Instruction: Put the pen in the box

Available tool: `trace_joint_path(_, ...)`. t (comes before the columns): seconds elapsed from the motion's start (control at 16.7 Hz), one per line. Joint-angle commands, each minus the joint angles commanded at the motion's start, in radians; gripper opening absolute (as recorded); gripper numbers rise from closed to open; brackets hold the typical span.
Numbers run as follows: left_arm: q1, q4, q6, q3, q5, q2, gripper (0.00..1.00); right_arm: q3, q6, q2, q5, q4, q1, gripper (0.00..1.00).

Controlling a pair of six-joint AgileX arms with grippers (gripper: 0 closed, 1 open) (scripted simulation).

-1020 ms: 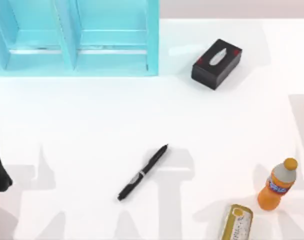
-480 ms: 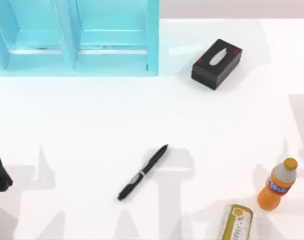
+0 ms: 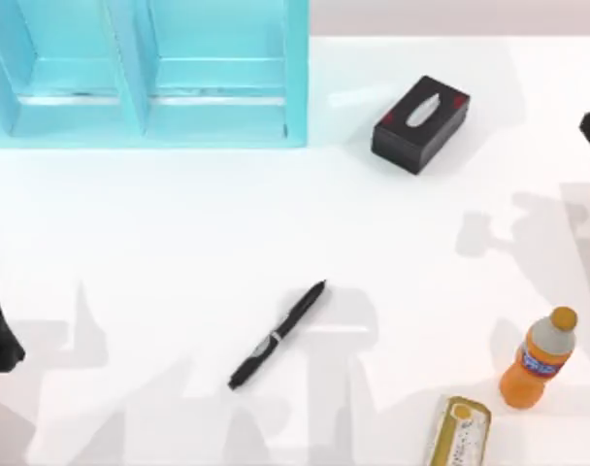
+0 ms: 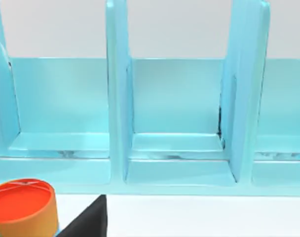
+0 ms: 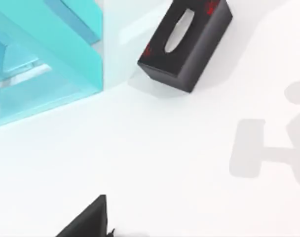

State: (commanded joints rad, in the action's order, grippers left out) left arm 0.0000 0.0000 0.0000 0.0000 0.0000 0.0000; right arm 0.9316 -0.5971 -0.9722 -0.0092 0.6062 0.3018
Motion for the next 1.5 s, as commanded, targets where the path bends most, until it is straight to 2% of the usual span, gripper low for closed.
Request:
trace_joint_path(0.54,0.0,0.0,0.0,0.0,0.0,0.0,1.0,0.881,-0.542,-0.919,0.006,0.564,0.301,1.0)
trace_joint_path(0.84,0.0,0.0,0.0,0.0,0.0,0.0,1.0,1.265,-0.771,-1.32,0.012,0.808,0.438,1.0)
trace_joint_path(1.14,0.0,0.0,0.0,0.0,0.0,0.0,1.0,1.477,-0.895,-1.542,0.019,0.941,0.515,1.0)
trace_joint_path(1.5,0.0,0.0,0.0,0.0,0.0,0.0,1.0,1.499,-0.907,-1.564,0.02,0.954,0.523,1.0)
